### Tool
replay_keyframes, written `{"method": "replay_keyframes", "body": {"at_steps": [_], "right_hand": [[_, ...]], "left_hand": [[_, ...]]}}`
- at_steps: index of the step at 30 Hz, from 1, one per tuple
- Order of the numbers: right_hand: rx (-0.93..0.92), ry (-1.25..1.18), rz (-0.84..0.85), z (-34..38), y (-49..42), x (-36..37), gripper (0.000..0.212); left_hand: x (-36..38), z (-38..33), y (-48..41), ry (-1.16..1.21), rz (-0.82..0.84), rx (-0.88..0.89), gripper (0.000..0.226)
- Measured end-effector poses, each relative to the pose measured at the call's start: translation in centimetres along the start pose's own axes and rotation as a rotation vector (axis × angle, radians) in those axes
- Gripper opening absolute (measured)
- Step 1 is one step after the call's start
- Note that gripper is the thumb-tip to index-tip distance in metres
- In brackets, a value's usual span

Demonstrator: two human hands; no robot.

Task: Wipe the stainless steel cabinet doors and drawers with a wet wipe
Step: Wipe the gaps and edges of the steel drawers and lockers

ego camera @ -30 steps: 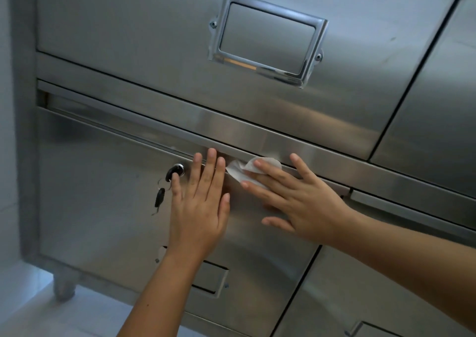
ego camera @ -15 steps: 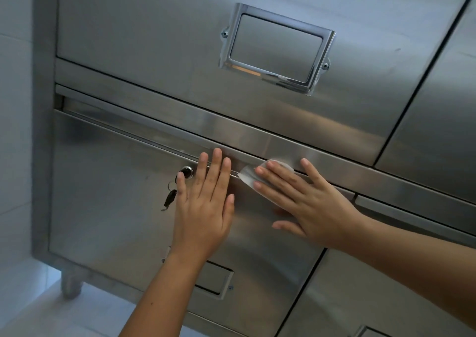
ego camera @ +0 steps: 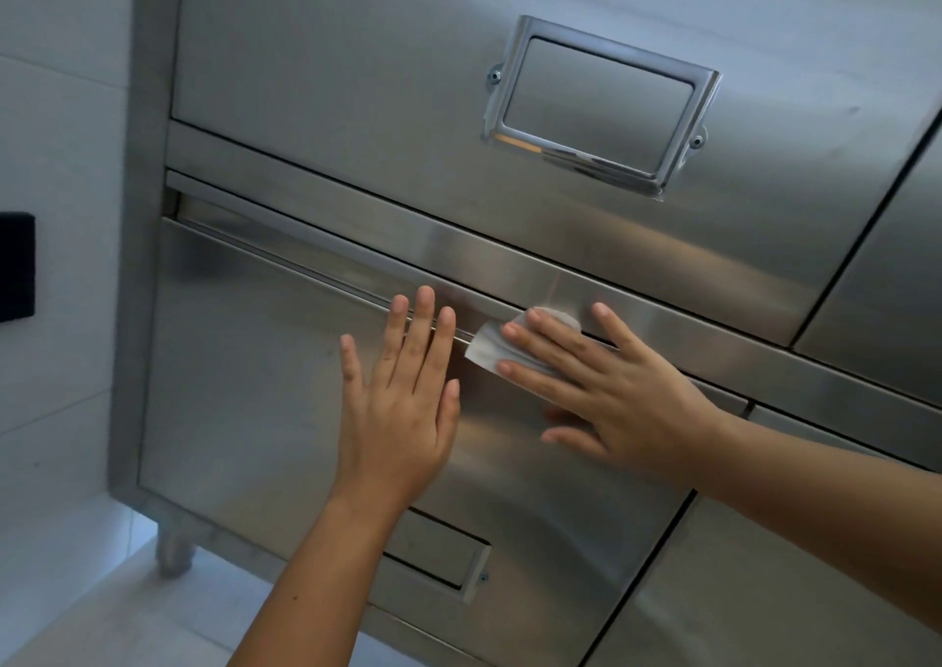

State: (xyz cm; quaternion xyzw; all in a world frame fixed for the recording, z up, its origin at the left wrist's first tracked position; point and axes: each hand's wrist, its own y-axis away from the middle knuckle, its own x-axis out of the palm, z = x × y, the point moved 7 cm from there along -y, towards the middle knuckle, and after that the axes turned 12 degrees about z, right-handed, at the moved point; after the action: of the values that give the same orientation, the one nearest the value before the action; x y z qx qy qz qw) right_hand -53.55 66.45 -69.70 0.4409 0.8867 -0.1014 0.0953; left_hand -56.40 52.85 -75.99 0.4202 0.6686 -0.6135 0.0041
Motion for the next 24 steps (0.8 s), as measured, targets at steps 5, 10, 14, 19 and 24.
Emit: {"method": "replay_keyframes", "body": {"at_steps": [5, 10, 14, 19, 24], "right_hand": [[-0.003, 0.032, -0.015, 0.1, -2.5, -1.2, 0.062], [-0.039, 0.038, -0.042, 0.3, -4.4, -2.1, 0.061], [-0.057, 0.05, -0.063, 0.6, -6.2, -3.2, 0.06], [-0.056, 0.031, -0.121, 0.5, -8.8, -4.8, 0.058], [-0.064, 0.07, -0.126, 0.2, -11.5, -5.6, 0.058]], "left_hand": [[-0.5, 1.9, 0.0, 0.043, -0.012, -0.062, 0.057], [-1.1, 4.3, 0.3, 0.076, -0.017, -0.11, 0.057], [-1.6, 6.4, 0.7, 0.098, -0.026, -0.169, 0.056], [-1.9, 8.3, 0.9, 0.097, -0.021, -0.202, 0.056], [-1.7, 9.6, 1.2, 0.087, 0.017, -0.241, 0.056]]}}
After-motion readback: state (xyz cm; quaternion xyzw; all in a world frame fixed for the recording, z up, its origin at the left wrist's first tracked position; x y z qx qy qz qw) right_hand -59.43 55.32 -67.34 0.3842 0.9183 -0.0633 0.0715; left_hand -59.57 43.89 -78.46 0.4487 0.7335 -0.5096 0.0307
